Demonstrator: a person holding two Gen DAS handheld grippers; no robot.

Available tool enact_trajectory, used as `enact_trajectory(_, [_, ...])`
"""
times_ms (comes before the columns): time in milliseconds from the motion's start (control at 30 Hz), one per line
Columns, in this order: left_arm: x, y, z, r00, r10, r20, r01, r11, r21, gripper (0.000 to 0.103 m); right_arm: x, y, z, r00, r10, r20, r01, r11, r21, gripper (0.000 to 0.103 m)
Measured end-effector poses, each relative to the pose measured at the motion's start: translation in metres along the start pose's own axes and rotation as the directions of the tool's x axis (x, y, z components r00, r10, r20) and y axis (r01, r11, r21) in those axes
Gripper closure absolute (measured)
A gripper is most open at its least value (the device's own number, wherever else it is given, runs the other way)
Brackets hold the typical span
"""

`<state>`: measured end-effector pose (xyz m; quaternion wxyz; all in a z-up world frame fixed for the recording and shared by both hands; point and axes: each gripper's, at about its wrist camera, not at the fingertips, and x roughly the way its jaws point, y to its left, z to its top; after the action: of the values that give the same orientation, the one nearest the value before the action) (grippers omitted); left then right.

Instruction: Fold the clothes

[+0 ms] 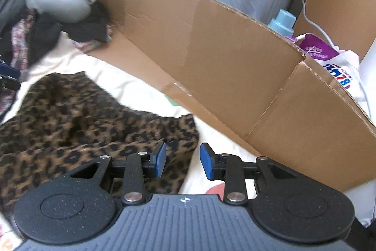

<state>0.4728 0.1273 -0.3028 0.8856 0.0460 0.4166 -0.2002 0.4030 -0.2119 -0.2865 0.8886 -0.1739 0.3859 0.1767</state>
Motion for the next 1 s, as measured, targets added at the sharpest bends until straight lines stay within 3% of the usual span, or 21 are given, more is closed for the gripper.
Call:
enact_trajectory(200, [-0.030, -0.026, -0.016, 0.999, -0.041, 0.009, 0.041, 0.999, -0.007, 0.055, -0.049, 0.026, -0.025, 0.998, 0.062, 0.001, -0.062, 0.997, 0.041, 0.064])
enact_trajectory(433, [-0.040, -0.047, -0.046, 0.995, -0.095, -0.026, 0.092, 0.991, -0.096, 0.052, -0.085, 0.065, -0.066, 0.997, 0.083, 0.004, -0.083, 0.996, 0.028, 0.061])
enact_trajectory(700, [-0.036, -0.069, -0.082, 0.977, -0.192, -0.091, 0.175, 0.970, -0.167, 0.053, -0.086, 0.121, -0.093, 0.987, 0.158, 0.027, -0.157, 0.987, -0.034, 0.057])
enact_trajectory(1000, [-0.027, -0.077, -0.102, 0.968, -0.230, -0.099, 0.202, 0.951, -0.234, 0.056, -0.073, 0.168, -0.097, 0.984, 0.175, 0.010, -0.172, 0.975, -0.143, 0.056])
